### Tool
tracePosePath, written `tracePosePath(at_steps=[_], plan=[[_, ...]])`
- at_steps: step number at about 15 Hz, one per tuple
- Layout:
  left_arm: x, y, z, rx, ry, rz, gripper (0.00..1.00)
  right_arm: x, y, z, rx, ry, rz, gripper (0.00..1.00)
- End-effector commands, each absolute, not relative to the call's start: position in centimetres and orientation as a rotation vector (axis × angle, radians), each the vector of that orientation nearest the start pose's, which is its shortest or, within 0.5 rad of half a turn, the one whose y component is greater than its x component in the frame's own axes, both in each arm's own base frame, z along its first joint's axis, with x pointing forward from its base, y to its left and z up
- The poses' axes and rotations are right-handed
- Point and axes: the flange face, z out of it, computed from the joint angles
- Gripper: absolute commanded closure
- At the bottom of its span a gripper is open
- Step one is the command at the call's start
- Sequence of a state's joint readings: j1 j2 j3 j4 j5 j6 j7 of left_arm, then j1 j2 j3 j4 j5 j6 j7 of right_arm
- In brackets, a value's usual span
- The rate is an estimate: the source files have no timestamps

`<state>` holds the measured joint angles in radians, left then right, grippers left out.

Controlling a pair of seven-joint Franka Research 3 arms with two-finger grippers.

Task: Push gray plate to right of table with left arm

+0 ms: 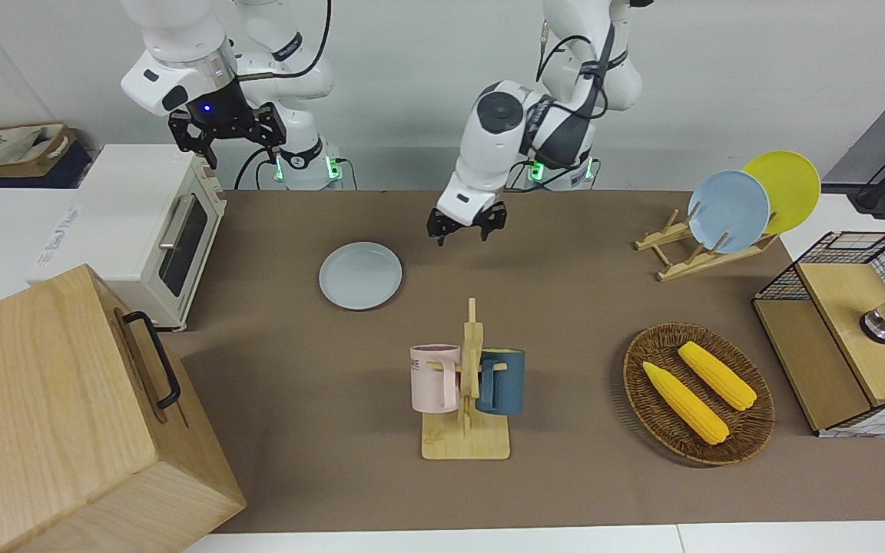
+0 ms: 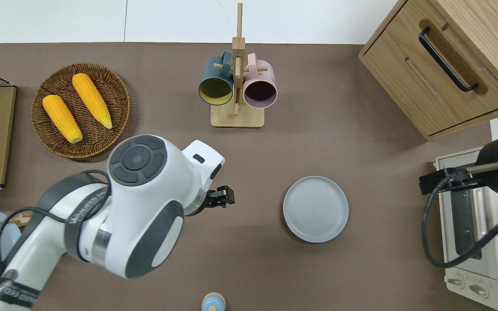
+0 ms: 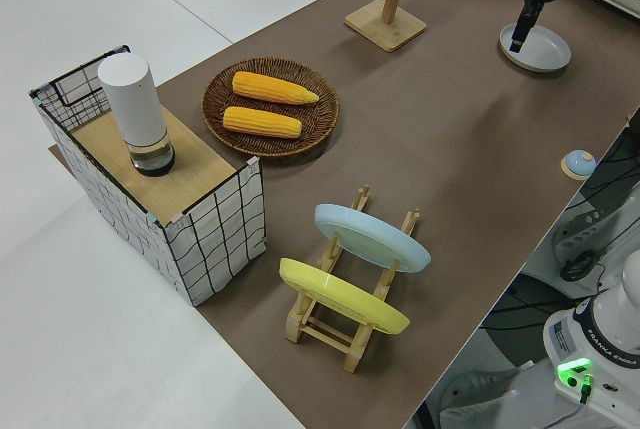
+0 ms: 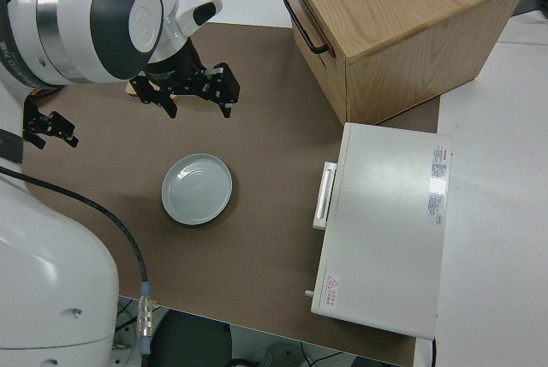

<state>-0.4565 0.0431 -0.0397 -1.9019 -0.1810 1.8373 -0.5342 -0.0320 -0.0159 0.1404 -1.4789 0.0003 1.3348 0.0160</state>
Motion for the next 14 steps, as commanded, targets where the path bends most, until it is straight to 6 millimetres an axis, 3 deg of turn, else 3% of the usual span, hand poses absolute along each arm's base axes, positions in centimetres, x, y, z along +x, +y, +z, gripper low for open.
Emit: tracePosePath(at_steps=[1,5,9,14], plan=[[48.6,-22.2,49.3,-3.235,-0.075,0.361,0.0,51.8,5.7,66.0,-3.139,-0.124,0.208,0.017],[49.2,-16.5,52.0,-3.241,-0.027,0.37,0.0,51.8,5.7,66.0,-3.14,-0.121,0.208,0.017],[49.6,-12.3,53.5,-3.197,-0.057,0.296,0.0,51.8,5.7,66.0,-3.139,-0.124,0.208,0.017],[49.5,-6.0,55.9,-3.192,0.057,0.226,0.0,51.8,5.7,66.0,-3.139,-0.124,0.208,0.017]])
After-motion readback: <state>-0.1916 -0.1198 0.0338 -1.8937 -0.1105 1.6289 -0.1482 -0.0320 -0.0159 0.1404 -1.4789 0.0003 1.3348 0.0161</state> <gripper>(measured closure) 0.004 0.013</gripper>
